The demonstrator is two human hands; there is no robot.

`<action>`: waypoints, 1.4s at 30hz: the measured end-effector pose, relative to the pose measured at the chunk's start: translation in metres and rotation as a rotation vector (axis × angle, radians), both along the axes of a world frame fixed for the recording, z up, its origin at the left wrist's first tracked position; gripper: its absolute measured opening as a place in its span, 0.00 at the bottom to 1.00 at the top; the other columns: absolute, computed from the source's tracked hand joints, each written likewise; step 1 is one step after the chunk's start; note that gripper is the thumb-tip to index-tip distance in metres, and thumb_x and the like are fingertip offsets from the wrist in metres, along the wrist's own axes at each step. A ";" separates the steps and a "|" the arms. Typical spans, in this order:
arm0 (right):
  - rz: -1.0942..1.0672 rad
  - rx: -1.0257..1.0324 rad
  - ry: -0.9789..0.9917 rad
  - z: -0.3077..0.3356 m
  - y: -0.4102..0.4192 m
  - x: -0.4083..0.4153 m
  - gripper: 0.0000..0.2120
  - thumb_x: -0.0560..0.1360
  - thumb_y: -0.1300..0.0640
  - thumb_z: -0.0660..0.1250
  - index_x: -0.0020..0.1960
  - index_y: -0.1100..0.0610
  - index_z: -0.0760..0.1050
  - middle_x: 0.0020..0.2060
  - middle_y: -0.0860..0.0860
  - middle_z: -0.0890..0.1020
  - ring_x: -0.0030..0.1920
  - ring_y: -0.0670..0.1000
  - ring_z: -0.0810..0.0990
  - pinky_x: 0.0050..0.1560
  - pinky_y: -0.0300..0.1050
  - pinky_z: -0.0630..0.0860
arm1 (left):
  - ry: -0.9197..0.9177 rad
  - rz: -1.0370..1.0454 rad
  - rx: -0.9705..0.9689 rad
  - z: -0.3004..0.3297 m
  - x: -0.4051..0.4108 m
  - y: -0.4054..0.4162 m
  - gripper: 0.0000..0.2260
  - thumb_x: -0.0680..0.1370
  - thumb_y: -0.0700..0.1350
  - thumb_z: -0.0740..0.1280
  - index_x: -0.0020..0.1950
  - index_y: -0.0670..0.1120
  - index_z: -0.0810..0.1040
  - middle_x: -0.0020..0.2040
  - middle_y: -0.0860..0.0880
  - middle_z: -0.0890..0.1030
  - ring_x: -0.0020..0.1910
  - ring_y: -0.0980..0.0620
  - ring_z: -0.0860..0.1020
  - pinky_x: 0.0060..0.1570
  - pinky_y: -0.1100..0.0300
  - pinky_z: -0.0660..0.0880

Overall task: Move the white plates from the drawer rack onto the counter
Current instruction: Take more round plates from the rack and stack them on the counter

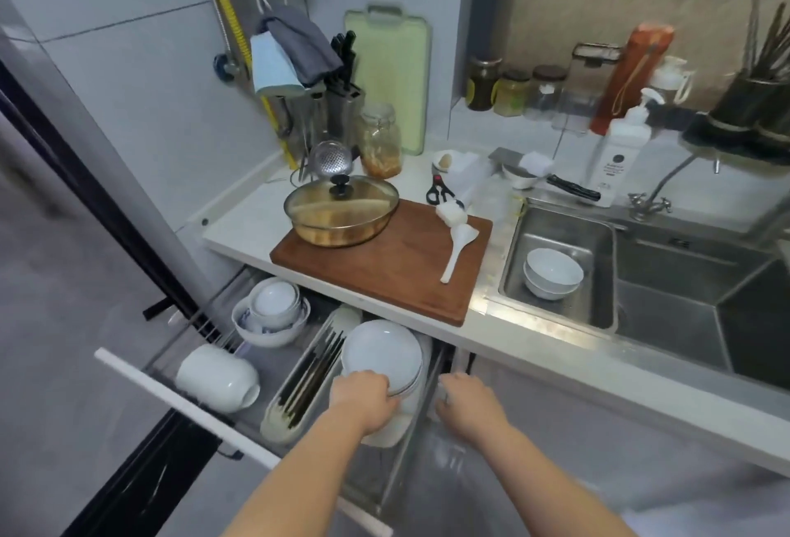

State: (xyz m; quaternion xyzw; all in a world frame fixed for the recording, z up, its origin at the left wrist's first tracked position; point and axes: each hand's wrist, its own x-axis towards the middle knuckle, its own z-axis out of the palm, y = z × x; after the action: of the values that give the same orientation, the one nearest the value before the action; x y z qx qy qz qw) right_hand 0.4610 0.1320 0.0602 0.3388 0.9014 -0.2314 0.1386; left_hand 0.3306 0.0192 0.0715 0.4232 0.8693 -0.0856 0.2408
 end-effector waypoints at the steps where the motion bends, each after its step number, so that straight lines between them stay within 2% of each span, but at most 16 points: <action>1: -0.019 -0.012 -0.002 -0.003 -0.004 -0.010 0.17 0.76 0.53 0.56 0.63 0.55 0.72 0.61 0.56 0.75 0.62 0.58 0.72 0.59 0.51 0.70 | -0.013 -0.005 -0.007 -0.002 -0.011 -0.003 0.18 0.78 0.55 0.56 0.59 0.47 0.77 0.62 0.45 0.78 0.62 0.43 0.75 0.58 0.51 0.70; 6: -0.125 -0.061 -0.042 -0.015 -0.025 -0.061 0.15 0.76 0.52 0.57 0.59 0.57 0.72 0.59 0.56 0.76 0.62 0.58 0.72 0.59 0.50 0.71 | -0.055 -0.053 -0.025 -0.011 -0.075 -0.013 0.17 0.76 0.52 0.56 0.59 0.46 0.76 0.61 0.45 0.78 0.61 0.43 0.75 0.57 0.50 0.69; 11: -0.204 -0.103 -0.048 -0.031 -0.043 -0.098 0.15 0.77 0.51 0.58 0.59 0.56 0.73 0.59 0.56 0.77 0.60 0.58 0.74 0.58 0.50 0.73 | -0.116 -0.087 -0.067 -0.032 -0.120 -0.019 0.20 0.76 0.55 0.54 0.59 0.49 0.78 0.59 0.46 0.79 0.58 0.44 0.77 0.54 0.50 0.69; 15: -0.228 -0.098 -0.089 -0.043 -0.047 -0.112 0.15 0.77 0.50 0.58 0.60 0.57 0.72 0.60 0.56 0.76 0.60 0.58 0.75 0.58 0.49 0.72 | -0.132 -0.129 -0.092 -0.049 -0.134 -0.018 0.19 0.78 0.55 0.54 0.61 0.48 0.77 0.58 0.45 0.80 0.57 0.43 0.78 0.54 0.49 0.70; 19: -0.279 -0.121 -0.102 -0.056 -0.039 -0.119 0.16 0.77 0.51 0.58 0.61 0.56 0.72 0.60 0.56 0.76 0.61 0.57 0.74 0.58 0.49 0.73 | -0.177 -0.152 -0.106 -0.063 -0.138 -0.007 0.21 0.78 0.57 0.54 0.58 0.46 0.78 0.56 0.45 0.81 0.55 0.43 0.78 0.53 0.50 0.71; 25: -0.345 -0.201 -0.105 -0.088 -0.020 -0.129 0.17 0.75 0.53 0.58 0.61 0.57 0.72 0.58 0.57 0.77 0.58 0.58 0.76 0.59 0.51 0.75 | -0.208 -0.127 -0.121 -0.083 -0.148 0.014 0.18 0.78 0.53 0.55 0.57 0.45 0.77 0.57 0.44 0.80 0.56 0.42 0.77 0.55 0.50 0.71; 29: -0.351 -0.265 -0.137 -0.113 -0.010 -0.137 0.21 0.76 0.53 0.59 0.67 0.59 0.68 0.63 0.59 0.74 0.62 0.59 0.73 0.61 0.52 0.73 | -0.203 -0.127 -0.160 -0.104 -0.157 0.027 0.17 0.77 0.51 0.57 0.62 0.46 0.75 0.59 0.43 0.79 0.58 0.41 0.77 0.54 0.51 0.71; 31: -0.365 -0.292 -0.135 -0.127 -0.006 -0.140 0.24 0.76 0.54 0.59 0.71 0.59 0.64 0.66 0.60 0.72 0.65 0.59 0.72 0.64 0.50 0.72 | -0.230 -0.090 -0.145 -0.117 -0.162 0.033 0.19 0.77 0.52 0.57 0.66 0.48 0.71 0.61 0.44 0.78 0.58 0.41 0.77 0.54 0.51 0.72; 33: -0.407 -0.336 -0.129 -0.138 -0.005 -0.142 0.26 0.77 0.54 0.58 0.74 0.59 0.60 0.67 0.60 0.70 0.66 0.60 0.71 0.64 0.50 0.72 | -0.246 -0.063 -0.142 -0.128 -0.165 0.037 0.23 0.78 0.51 0.57 0.74 0.50 0.62 0.65 0.44 0.75 0.61 0.42 0.76 0.56 0.50 0.73; 35: -0.475 -0.368 -0.098 -0.148 -0.004 -0.145 0.25 0.77 0.53 0.58 0.73 0.58 0.60 0.65 0.60 0.72 0.63 0.61 0.74 0.60 0.52 0.74 | -0.256 -0.040 -0.151 -0.138 -0.168 0.039 0.27 0.79 0.51 0.56 0.78 0.50 0.54 0.68 0.44 0.71 0.62 0.42 0.75 0.57 0.48 0.75; 38: -0.578 -0.405 -0.066 -0.159 -0.003 -0.149 0.25 0.77 0.53 0.59 0.72 0.57 0.60 0.64 0.60 0.73 0.59 0.61 0.77 0.55 0.51 0.77 | -0.288 -0.001 -0.166 -0.152 -0.172 0.041 0.29 0.80 0.51 0.56 0.79 0.51 0.49 0.70 0.43 0.68 0.63 0.42 0.75 0.55 0.47 0.76; 42: -0.709 -0.429 -0.072 -0.172 -0.001 -0.158 0.29 0.77 0.55 0.61 0.74 0.61 0.55 0.65 0.61 0.72 0.61 0.61 0.76 0.57 0.50 0.75 | -0.301 0.056 -0.171 -0.169 -0.181 0.048 0.31 0.81 0.51 0.57 0.79 0.49 0.46 0.71 0.41 0.66 0.63 0.40 0.74 0.57 0.46 0.76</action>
State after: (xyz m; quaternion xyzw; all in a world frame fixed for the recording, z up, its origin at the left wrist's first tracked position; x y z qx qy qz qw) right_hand 0.3033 0.1315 -0.1121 0.5994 0.6550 -0.4352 0.1494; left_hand 0.1494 0.0668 -0.0971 0.3846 0.8245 -0.0882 0.4056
